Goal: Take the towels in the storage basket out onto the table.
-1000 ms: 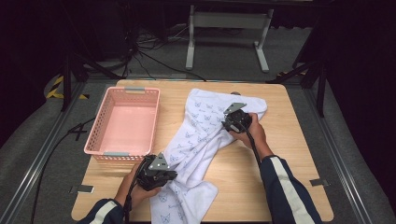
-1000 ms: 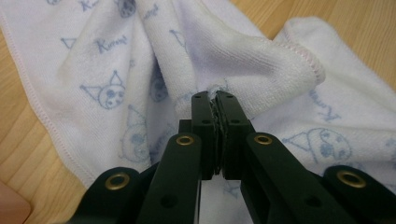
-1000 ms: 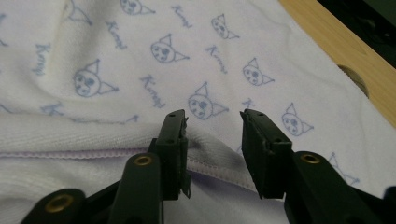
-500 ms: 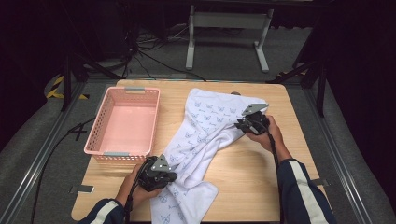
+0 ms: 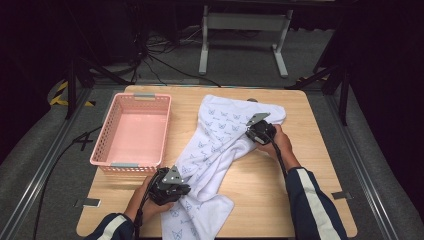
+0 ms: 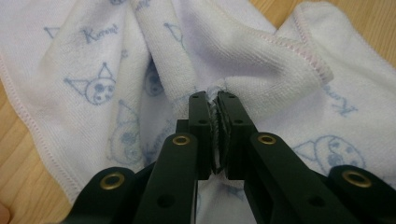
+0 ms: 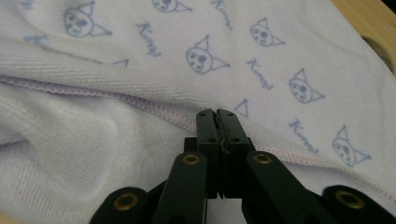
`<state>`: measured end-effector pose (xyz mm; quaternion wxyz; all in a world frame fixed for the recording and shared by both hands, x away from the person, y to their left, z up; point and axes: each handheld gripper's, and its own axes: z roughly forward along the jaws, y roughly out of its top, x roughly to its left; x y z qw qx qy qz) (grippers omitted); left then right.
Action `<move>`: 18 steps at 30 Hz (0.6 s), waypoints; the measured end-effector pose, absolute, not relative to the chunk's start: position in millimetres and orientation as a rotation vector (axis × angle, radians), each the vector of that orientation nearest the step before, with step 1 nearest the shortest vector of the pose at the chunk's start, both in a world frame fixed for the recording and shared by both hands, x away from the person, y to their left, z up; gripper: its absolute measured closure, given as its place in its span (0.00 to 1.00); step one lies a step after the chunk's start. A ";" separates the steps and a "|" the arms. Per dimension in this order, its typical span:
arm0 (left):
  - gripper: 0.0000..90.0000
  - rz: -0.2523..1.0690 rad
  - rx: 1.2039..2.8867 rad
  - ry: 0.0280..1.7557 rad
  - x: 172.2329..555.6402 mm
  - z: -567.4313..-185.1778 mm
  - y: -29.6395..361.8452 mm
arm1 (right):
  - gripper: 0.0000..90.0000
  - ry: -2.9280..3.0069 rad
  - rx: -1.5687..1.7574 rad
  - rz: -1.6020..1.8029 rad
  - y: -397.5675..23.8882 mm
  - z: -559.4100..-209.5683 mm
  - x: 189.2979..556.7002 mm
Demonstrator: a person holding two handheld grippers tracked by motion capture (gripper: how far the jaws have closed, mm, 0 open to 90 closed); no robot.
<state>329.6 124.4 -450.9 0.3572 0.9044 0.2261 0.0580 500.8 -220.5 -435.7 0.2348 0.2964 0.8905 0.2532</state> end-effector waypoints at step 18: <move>0.95 0.206 2.257 0.688 333.9 -440.7 139.0 | 0.85 2.660 0.424 0.989 -178.9 -409.5 452.8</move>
